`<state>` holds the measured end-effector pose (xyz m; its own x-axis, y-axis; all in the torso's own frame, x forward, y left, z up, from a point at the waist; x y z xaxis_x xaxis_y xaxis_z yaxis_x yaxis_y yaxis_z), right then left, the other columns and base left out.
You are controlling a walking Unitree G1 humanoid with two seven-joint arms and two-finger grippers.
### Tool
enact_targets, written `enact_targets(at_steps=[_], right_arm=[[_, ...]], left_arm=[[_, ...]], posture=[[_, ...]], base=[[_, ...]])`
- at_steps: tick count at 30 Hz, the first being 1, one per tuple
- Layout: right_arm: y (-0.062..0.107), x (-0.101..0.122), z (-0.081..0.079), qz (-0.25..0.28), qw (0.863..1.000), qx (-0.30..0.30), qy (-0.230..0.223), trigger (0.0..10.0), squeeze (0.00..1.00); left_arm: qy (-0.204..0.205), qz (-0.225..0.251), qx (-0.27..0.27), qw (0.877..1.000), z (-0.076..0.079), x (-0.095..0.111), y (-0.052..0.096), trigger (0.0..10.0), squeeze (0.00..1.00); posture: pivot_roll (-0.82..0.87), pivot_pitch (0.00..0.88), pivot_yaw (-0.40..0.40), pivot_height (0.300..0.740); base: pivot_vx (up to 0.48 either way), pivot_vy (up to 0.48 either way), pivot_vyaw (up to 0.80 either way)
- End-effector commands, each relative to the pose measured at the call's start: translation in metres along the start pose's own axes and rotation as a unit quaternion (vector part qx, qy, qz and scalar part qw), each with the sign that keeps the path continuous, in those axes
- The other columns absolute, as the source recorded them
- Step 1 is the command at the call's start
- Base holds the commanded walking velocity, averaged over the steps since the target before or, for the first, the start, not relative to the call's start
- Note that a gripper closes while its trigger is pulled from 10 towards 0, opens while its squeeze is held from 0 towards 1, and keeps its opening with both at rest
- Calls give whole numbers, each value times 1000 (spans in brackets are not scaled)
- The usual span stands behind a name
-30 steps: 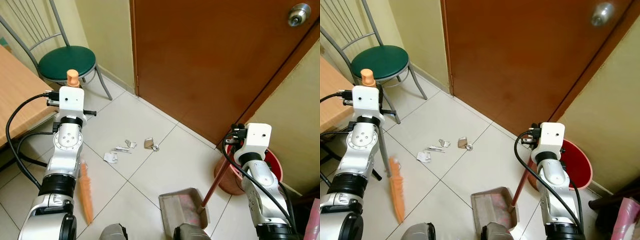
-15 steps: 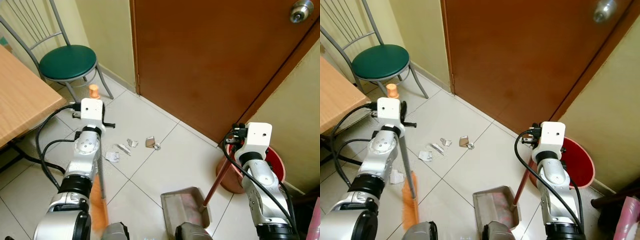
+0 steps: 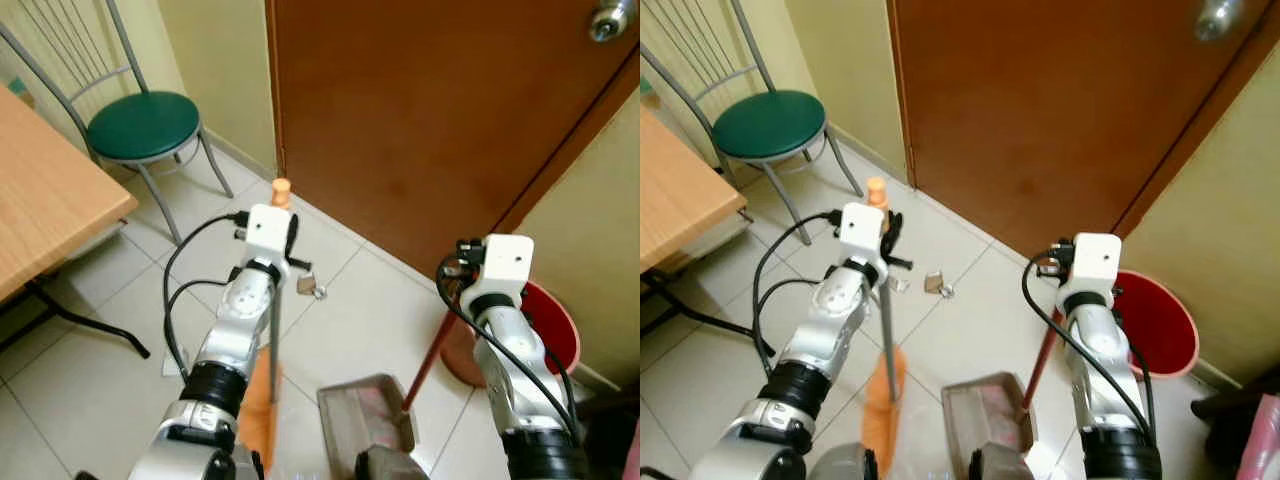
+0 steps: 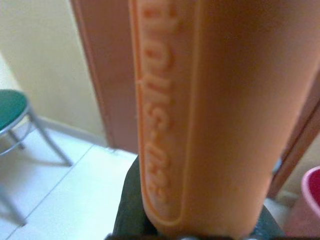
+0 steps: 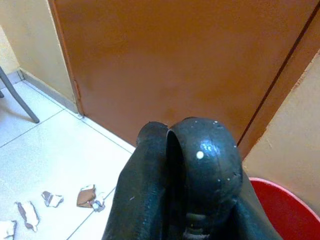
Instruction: Sweep floor
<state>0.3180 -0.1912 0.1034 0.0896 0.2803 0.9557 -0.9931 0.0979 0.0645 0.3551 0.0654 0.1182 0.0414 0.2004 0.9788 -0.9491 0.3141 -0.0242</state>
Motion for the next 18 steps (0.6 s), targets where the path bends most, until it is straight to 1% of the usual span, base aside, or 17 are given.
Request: enact_targets(at_steps=[1,3,4,6,7,8,9,11,12,16,17,18], right_arm=[[-2,4,1,11,1000,-6,1,10000,0],[-5,5,-1,13,1000,-6,0,10000,0],[-8,6,-3,16,1000,-6,-2,10000,0],[-11,6,-3,18,1000,-8,-5,10000,0],[-11,6,-3,18,1000,-8,-5,10000,0],[-13,6,-4,20,1000,-11,-7,10000,0],[-14,7,-4,22,1000,-11,-8,10000,0],[-17,9,-6,24,1000,-10,-9,10000,0],[-17,9,-6,24,1000,-10,-9,10000,0],[-20,9,-8,27,1000,-9,-9,10000,0],[-21,9,-8,28,1000,-9,-9,10000,0],[-22,9,-8,30,999,-10,-10,10000,0]], left_arm=[[38,31,-14,999,12,14,-1,10000,0],[8,73,-14,997,14,35,0,10000,0],[-27,119,1,993,9,57,5,10000,0],[-55,151,13,987,2,72,12,10000,0],[-55,151,13,987,2,72,12,10000,0],[-77,175,21,981,-4,85,19,10000,0],[-89,186,27,978,-9,91,23,10000,0],[-105,200,37,974,-19,102,28,10000,0],[-106,202,39,973,-20,104,29,10000,0],[-128,210,69,967,-38,116,39,10000,0],[-134,211,81,965,-43,118,43,10000,0],[-149,203,105,962,-55,117,52,10000,0]], posture=[[-47,154,-36,740],[-32,138,-34,740],[-23,127,-31,740],[-14,118,-31,740],[-14,118,-31,740],[-4,107,-31,740],[0,102,-30,740],[11,93,-31,740],[11,93,-31,740],[27,84,-33,740],[33,83,-32,740],[33,83,-32,740]], base=[[0,0,0],[0,0,0],[0,0,0],[0,0,0],[0,0,0],[0,0,0],[0,0,0],[0,0,0],[0,0,0],[0,0,0],[0,0,0],[0,0,0]])
Point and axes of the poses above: a point about 5 cm out from each wrist's last joint towards the gripper, its own y axis pointing back from the gripper into the wrist, its own x axis along the axis of the wrist's last joint, z = x × y, the point moved 2 cm from there along -y, pointing out of the wrist towards the gripper, and after that the axes turned 15 degrees about y, right-handed, at the moved point
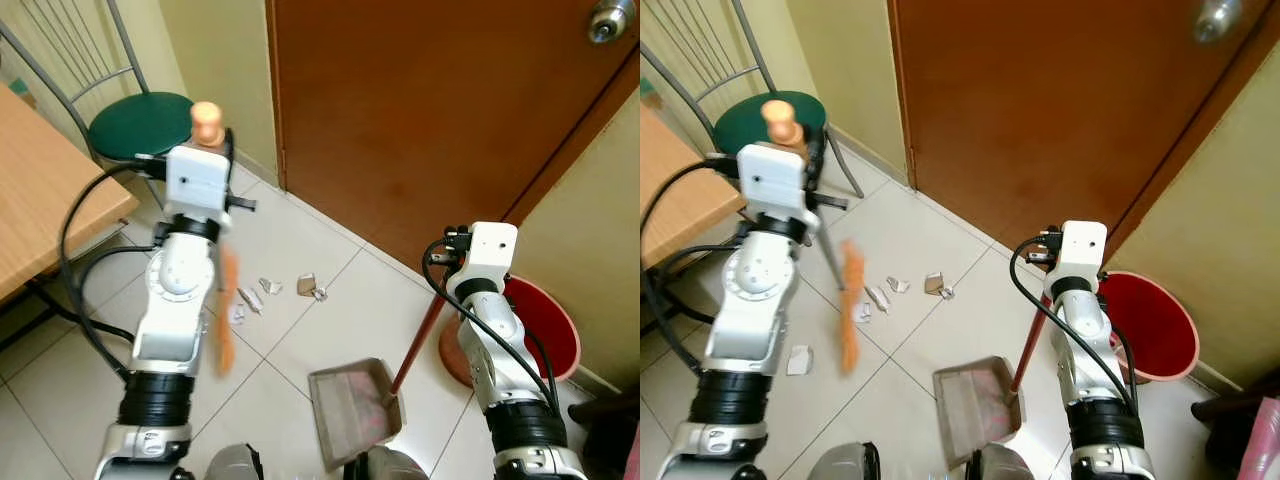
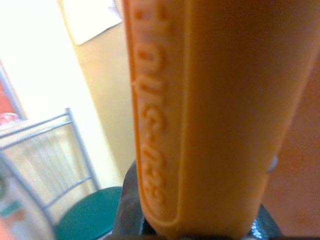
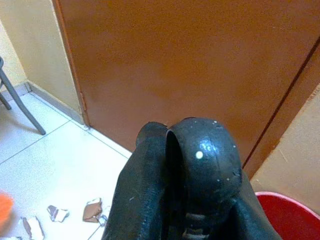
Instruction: Sweep floor
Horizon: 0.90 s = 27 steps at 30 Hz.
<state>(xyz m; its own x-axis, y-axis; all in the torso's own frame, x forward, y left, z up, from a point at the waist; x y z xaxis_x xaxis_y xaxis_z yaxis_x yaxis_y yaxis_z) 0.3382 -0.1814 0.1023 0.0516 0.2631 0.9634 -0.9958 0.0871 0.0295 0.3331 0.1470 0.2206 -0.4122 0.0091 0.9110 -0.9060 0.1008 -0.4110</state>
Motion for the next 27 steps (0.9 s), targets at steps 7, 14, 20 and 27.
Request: enact_targets(at_steps=[7,14,20,27], right_arm=[[-4,5,6,17,1000,-16,3,10000,0],[-1,3,18,17,999,-24,18,10000,0],[1,3,21,18,999,-26,24,10000,0],[2,5,20,21,999,-23,28,10000,0]], left_arm=[[-40,-69,45,996,-35,-34,32,10000,0],[-56,-101,79,990,-55,-52,37,10000,0],[-54,-112,101,987,-69,-63,35,10000,0],[9,-139,91,986,-46,-86,26,10000,0]], posture=[[27,94,-38,740],[-10,112,-47,740],[-26,122,-50,740],[-37,132,-53,740]], base=[[0,0,0],[0,0,0],[0,0,0],[0,0,0]])
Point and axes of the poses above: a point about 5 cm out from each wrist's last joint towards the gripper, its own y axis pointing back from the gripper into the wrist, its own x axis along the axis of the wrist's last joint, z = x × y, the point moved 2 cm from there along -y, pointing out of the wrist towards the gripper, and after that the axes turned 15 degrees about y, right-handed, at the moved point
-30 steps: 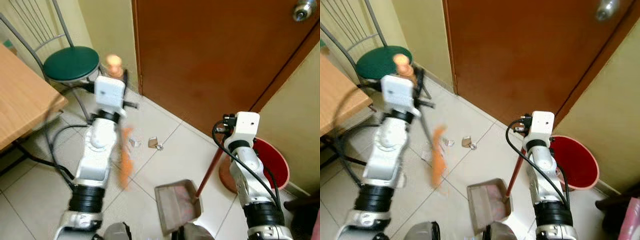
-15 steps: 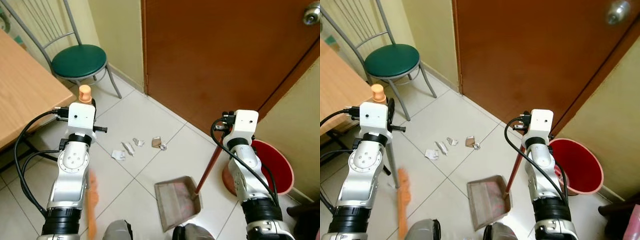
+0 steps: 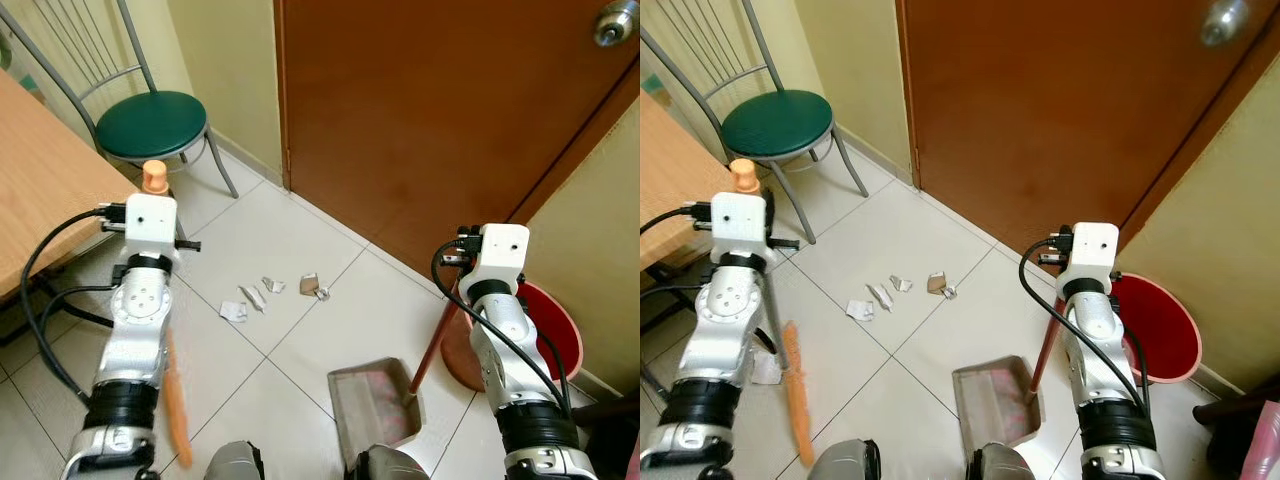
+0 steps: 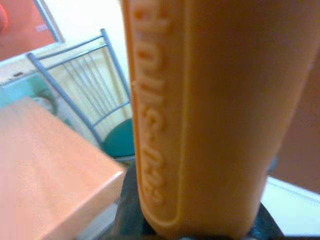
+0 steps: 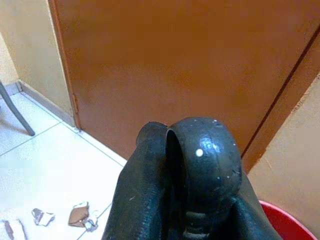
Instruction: Sweep floor
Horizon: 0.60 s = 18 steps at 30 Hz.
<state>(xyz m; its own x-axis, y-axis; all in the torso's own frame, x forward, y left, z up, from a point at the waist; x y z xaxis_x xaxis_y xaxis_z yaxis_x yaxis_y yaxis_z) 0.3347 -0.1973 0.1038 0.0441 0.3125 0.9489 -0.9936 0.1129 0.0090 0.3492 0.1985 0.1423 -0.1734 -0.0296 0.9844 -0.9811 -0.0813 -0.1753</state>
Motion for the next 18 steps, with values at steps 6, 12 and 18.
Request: enact_targets(at_steps=[6,12,18], right_arm=[[-1,10,8,18,1000,-12,8,10000,0],[-1,10,11,17,1000,-17,10,10000,0],[-2,9,7,16,1000,-19,2,10000,0]], left_arm=[[69,-32,-34,997,43,-18,0,10000,0],[96,-16,-80,992,80,-6,0,10000,0],[52,76,-54,994,72,37,0,10000,0]], posture=[[-49,137,-51,740],[-55,135,-41,740],[-20,130,-31,740]], base=[[0,0,0],[0,0,0],[0,0,0]])
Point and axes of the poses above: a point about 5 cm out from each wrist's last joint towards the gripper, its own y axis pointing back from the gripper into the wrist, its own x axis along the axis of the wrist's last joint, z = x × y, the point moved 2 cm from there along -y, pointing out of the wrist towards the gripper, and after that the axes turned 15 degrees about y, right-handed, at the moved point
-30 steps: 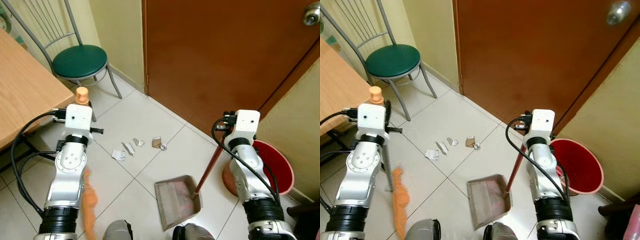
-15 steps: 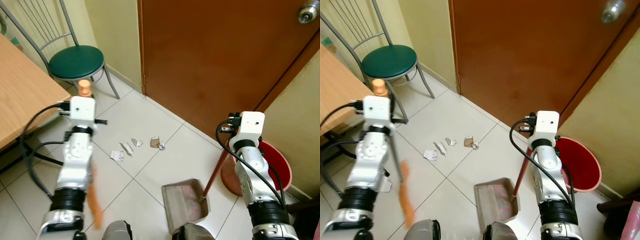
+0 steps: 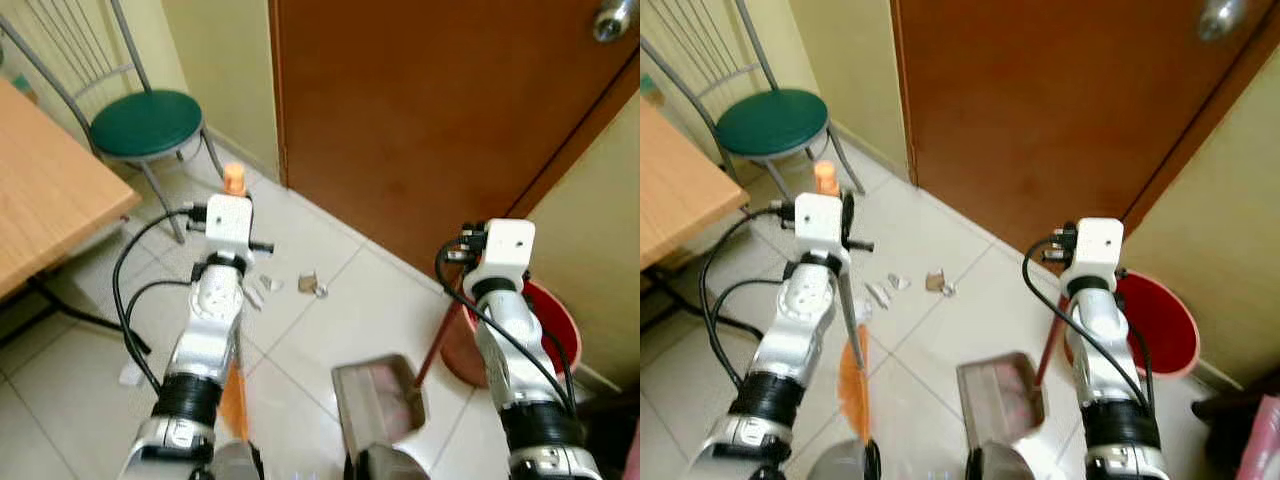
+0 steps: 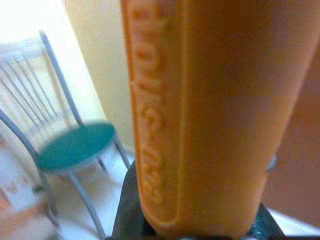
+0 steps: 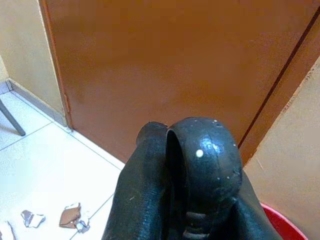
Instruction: Sweep floor
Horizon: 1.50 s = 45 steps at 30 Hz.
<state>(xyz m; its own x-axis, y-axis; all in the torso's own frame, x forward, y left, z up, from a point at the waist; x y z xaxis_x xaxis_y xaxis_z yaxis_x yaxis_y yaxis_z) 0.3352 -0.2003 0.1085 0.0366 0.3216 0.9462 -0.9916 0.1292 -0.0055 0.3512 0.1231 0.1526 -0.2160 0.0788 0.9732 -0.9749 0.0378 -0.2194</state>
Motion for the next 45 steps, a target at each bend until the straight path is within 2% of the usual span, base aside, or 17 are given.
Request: enact_targets(at_steps=[1,4,7,13,18,24,36,45], right_arm=[[-1,5,2,11,1000,-8,-5,10000,0],[-1,4,-1,11,1000,-9,-19,10000,0],[0,4,-3,10,999,-9,-41,10000,0],[2,3,-4,11,998,-8,-53,10000,0],[1,0,-6,8,998,-8,-56,10000,0],[-1,5,-11,14,998,-1,-59,10000,0],[-3,4,-14,14,998,6,-66,10000,0],[-1,0,-12,10,998,5,-65,10000,0]], left_arm=[[-6,56,8,998,-4,27,-1,10000,0],[-5,44,8,999,-9,22,9,10000,0],[-20,26,-10,999,-13,12,29,10000,0],[-44,22,-27,998,-14,12,44,10000,0],[-46,44,-46,997,-5,27,40,10000,0],[-36,47,-64,996,4,32,39,10000,0],[-34,47,-63,996,6,36,42,10000,0],[-38,34,-54,997,-2,31,49,10000,0]], posture=[[-20,130,-31,740],[-5,113,-24,740],[7,76,-16,740],[20,32,-13,740],[22,10,-16,740],[21,0,-18,740],[29,0,-27,740],[28,0,-28,740]], base=[[0,0,0],[0,0,0],[0,0,0],[0,0,0],[0,0,0],[0,0,0],[0,232,0],[0,286,0]])
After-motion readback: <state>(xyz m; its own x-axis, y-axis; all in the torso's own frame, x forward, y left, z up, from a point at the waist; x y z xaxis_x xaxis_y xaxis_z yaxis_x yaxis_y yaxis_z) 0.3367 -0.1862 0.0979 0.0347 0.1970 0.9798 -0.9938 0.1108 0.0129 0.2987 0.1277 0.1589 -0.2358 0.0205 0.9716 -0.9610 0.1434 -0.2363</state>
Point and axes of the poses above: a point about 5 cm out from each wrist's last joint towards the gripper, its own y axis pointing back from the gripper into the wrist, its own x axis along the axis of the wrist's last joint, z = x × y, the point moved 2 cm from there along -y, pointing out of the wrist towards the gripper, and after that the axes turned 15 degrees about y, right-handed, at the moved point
